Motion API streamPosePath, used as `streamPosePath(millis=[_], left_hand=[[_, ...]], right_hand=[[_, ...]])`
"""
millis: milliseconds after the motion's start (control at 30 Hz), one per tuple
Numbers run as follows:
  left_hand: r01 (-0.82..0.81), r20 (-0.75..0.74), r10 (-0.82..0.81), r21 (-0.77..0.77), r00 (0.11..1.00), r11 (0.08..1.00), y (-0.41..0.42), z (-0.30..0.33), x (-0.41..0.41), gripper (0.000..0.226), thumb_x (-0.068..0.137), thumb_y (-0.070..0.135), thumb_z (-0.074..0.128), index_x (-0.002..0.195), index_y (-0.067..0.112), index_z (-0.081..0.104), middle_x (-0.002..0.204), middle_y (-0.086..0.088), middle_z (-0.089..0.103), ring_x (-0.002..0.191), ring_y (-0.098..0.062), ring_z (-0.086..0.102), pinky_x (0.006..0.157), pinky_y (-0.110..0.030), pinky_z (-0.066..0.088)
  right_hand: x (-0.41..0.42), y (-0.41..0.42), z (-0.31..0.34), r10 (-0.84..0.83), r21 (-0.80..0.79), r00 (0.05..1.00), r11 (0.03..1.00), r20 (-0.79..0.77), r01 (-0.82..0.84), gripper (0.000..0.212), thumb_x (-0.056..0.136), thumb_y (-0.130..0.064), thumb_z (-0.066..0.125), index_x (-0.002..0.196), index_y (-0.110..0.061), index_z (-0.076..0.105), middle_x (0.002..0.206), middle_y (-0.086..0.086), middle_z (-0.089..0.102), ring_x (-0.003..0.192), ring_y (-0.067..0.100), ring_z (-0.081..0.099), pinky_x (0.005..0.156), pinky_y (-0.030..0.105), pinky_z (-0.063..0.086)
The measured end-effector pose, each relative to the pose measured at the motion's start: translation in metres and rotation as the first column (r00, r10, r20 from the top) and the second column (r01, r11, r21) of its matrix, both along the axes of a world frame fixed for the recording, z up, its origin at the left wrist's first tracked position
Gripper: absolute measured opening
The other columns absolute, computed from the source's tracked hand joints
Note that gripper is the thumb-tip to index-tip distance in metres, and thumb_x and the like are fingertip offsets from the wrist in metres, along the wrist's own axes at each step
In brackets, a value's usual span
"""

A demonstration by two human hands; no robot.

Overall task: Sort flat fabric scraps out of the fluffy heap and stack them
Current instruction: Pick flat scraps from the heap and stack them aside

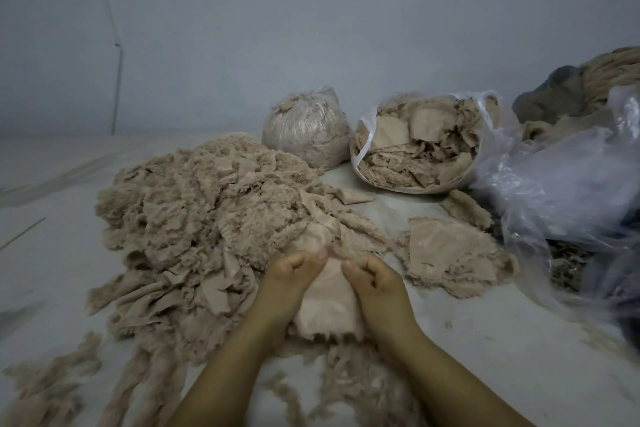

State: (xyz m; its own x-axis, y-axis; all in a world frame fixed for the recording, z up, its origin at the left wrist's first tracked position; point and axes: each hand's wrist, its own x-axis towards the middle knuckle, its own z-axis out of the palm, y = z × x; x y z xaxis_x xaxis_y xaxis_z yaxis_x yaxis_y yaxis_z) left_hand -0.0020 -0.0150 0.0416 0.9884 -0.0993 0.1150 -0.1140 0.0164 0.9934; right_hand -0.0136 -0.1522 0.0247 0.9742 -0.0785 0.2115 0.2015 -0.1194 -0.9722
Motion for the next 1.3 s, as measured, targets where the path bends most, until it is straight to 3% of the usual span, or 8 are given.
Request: streamPosePath(millis=[467, 533, 633, 767, 933, 1133, 1200, 1300], left_hand=[[-0.174, -0.009, 0.179, 0.188, 0.984, 0.967, 0.022, -0.007, 0.014, 0.039, 0.093, 0.033, 0.056, 0.057, 0.017, 0.060, 0.038, 0.006, 0.032, 0.034, -0.008, 0.024, 0.040, -0.017, 0.025], [-0.211, -0.004, 0.215, 0.168, 0.977, 0.963, 0.028, -0.008, 0.018, 0.037, 0.092, 0.036, 0.055, 0.065, 0.012, 0.060, 0.038, 0.005, 0.032, 0.034, -0.009, 0.024, 0.042, -0.020, 0.027], [-0.219, 0.026, 0.219, 0.239, 0.975, 0.946, 0.029, -0.007, 0.025, 0.036, 0.093, 0.032, 0.055, 0.064, 0.012, 0.061, 0.040, 0.002, 0.035, 0.033, -0.008, 0.027, 0.039, -0.019, 0.027], [-0.298, 0.106, 0.279, 0.268, 0.954, 0.916, 0.023, -0.004, 0.034, 0.027, 0.092, 0.025, 0.059, 0.068, 0.016, 0.065, 0.052, 0.002, 0.055, 0.041, -0.005, 0.046, 0.041, -0.017, 0.037], [-0.414, 0.305, 0.281, 0.715, 0.910, 0.564, 0.035, -0.005, 0.044, 0.032, 0.085, 0.031, 0.063, 0.117, 0.028, 0.061, 0.106, 0.007, 0.060, 0.098, -0.012, 0.057, 0.083, -0.027, 0.046], [-0.477, 0.349, 0.332, 0.523, 0.876, 0.707, 0.028, -0.018, 0.044, 0.017, 0.088, 0.021, 0.063, 0.071, 0.024, 0.061, 0.076, 0.008, 0.061, 0.073, -0.012, 0.057, 0.061, -0.021, 0.039], [-0.538, 0.425, 0.344, 0.529, 0.837, 0.656, 0.027, -0.015, 0.046, 0.007, 0.086, 0.027, 0.064, 0.091, 0.025, 0.059, 0.096, 0.010, 0.056, 0.087, -0.009, 0.053, 0.071, -0.021, 0.039], [-0.466, 0.356, 0.303, 0.609, 0.884, 0.642, 0.025, -0.014, 0.050, 0.051, 0.088, 0.031, 0.063, 0.133, 0.022, 0.043, 0.100, 0.013, 0.052, 0.087, -0.002, 0.049, 0.073, -0.017, 0.038]], right_hand=[[0.046, -0.065, 0.040, -0.360, 0.233, 0.933, 0.905, -0.027, 0.356, 0.018, 0.092, -0.024, 0.061, 0.078, -0.018, 0.070, 0.076, 0.001, 0.067, 0.067, 0.013, 0.059, 0.066, 0.024, 0.045], [0.059, -0.095, 0.047, -0.492, -0.058, 0.869, 0.868, 0.043, 0.494, 0.019, 0.094, -0.027, 0.057, 0.095, -0.017, 0.072, 0.092, -0.006, 0.068, 0.078, -0.001, 0.060, 0.066, 0.015, 0.040], [0.063, -0.118, 0.040, -0.560, -0.520, 0.824, 0.679, 0.088, 0.518, 0.032, 0.093, -0.030, 0.054, 0.117, -0.012, 0.062, 0.128, 0.009, 0.056, 0.111, 0.025, 0.054, 0.087, 0.031, 0.042], [0.042, -0.070, 0.024, -0.260, -0.439, 0.965, 0.864, 0.028, 0.246, 0.015, 0.090, -0.032, 0.061, 0.088, -0.017, 0.062, 0.087, 0.000, 0.067, 0.084, 0.016, 0.063, 0.075, 0.030, 0.050], [0.031, -0.018, 0.005, 0.110, -0.496, 0.991, 0.858, -0.074, -0.132, 0.008, 0.090, -0.031, 0.062, 0.087, -0.024, 0.065, 0.073, -0.009, 0.063, 0.064, -0.001, 0.055, 0.059, 0.009, 0.042], [0.032, -0.015, -0.005, 0.205, -0.080, 0.946, 0.969, -0.252, -0.232, 0.015, 0.096, -0.021, 0.057, 0.089, -0.014, 0.068, 0.056, -0.003, 0.060, 0.047, 0.006, 0.054, 0.049, 0.020, 0.045], [0.033, -0.016, -0.005, 0.208, -0.008, 0.938, 0.976, -0.277, -0.219, 0.017, 0.096, -0.023, 0.056, 0.086, -0.013, 0.067, 0.054, -0.001, 0.060, 0.044, 0.008, 0.053, 0.046, 0.019, 0.044], [0.032, -0.014, -0.005, 0.211, 0.007, 0.937, 0.976, -0.279, -0.218, 0.020, 0.096, -0.023, 0.056, 0.083, -0.012, 0.066, 0.053, -0.002, 0.059, 0.043, 0.007, 0.052, 0.044, 0.018, 0.043]])
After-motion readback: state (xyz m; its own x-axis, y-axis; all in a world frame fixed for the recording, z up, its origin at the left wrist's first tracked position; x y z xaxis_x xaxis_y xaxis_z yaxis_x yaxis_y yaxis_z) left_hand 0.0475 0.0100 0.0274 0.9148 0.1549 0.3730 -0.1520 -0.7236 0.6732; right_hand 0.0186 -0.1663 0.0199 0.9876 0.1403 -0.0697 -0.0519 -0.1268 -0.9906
